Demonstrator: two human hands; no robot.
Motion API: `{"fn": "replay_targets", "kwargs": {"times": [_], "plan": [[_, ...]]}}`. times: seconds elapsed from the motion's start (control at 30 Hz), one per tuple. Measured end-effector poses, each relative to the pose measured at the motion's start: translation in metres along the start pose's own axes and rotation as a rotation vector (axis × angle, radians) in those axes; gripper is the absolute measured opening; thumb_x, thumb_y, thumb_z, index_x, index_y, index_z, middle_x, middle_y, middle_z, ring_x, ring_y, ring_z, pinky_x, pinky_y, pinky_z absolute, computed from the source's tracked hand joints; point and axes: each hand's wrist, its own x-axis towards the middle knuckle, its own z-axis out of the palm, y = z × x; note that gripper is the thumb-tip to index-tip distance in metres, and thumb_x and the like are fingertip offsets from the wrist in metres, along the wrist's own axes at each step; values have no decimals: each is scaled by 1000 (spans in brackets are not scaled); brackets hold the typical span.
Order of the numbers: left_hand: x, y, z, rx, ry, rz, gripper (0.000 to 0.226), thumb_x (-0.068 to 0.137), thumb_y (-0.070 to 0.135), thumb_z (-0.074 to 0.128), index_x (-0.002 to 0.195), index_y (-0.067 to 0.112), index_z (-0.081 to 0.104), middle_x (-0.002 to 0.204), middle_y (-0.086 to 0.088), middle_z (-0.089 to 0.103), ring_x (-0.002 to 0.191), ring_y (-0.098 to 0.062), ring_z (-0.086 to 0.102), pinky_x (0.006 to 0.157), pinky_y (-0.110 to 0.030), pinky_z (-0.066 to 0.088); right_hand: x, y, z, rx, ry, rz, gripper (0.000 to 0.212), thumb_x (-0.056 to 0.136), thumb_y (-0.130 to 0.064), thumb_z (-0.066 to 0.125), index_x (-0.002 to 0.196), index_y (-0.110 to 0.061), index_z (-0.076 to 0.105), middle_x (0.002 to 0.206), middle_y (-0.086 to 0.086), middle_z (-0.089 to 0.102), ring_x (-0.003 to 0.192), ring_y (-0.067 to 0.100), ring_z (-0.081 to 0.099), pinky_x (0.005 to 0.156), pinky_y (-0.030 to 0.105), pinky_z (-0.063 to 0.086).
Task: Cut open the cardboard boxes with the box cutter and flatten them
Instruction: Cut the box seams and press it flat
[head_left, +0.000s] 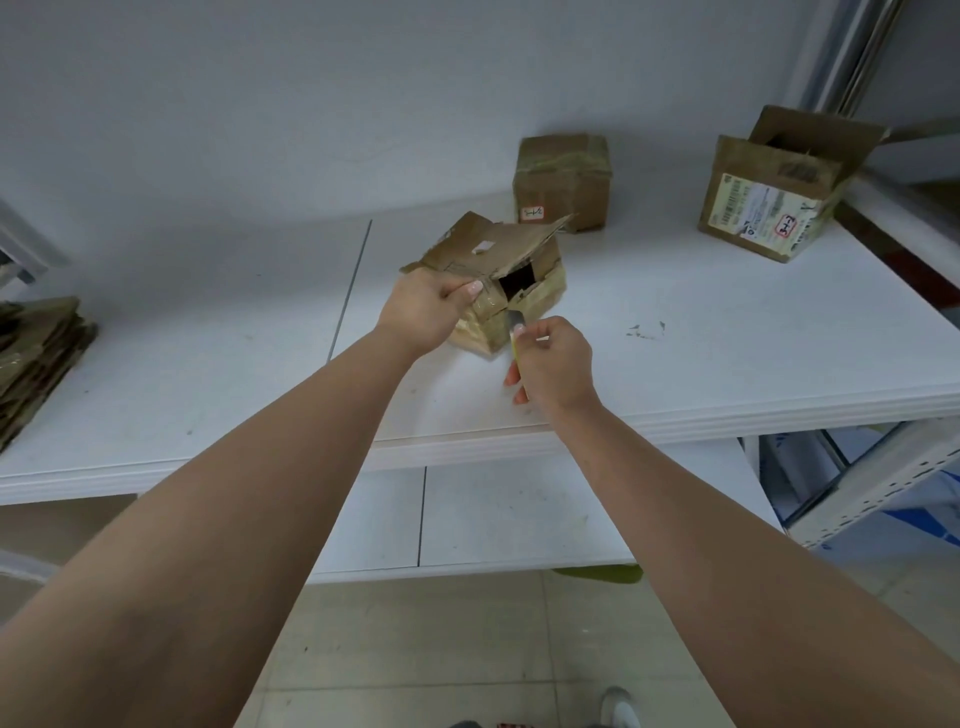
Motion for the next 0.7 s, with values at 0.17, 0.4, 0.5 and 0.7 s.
{"fn": "replay_targets", "kwargs": {"times": [0.17,0.4,0.5,0.7], "plan": [[-1,1,1,2,-2,13,20,98,31,51,82,21,59,75,-17,58,66,-19,47,64,-30,37,3,-4,6,23,20,30,18,98,-25,45,92,-10,52,58,5,61,32,15,48,40,21,41],[-3,2,10,84,34,34,26,98,37,50,96,23,72,98,-7,70,99,-24,62,86,-39,49,7,-9,10,75,16,90,17,98,-17,45,82,-9,47,59,11,59,30,15,47,36,20,41],[-3,5,16,171,63,51,31,98,40,48,116,26,69,108,-2,70,105,-21,59,82,-31,46,1,-5,5,101,-6,113,16,97,-16,45,84,-7,47,59,11,56,32,17,45,33,16,37],[-4,4,28,316,76,101,32,97,43,48,118,29,67,119,0,67,113,-23,54,84,-30,43,-6,9,2,83,-5,129,18,97,-18,47,85,-6,50,59,11,56,33,15,44,35,18,40]]}}
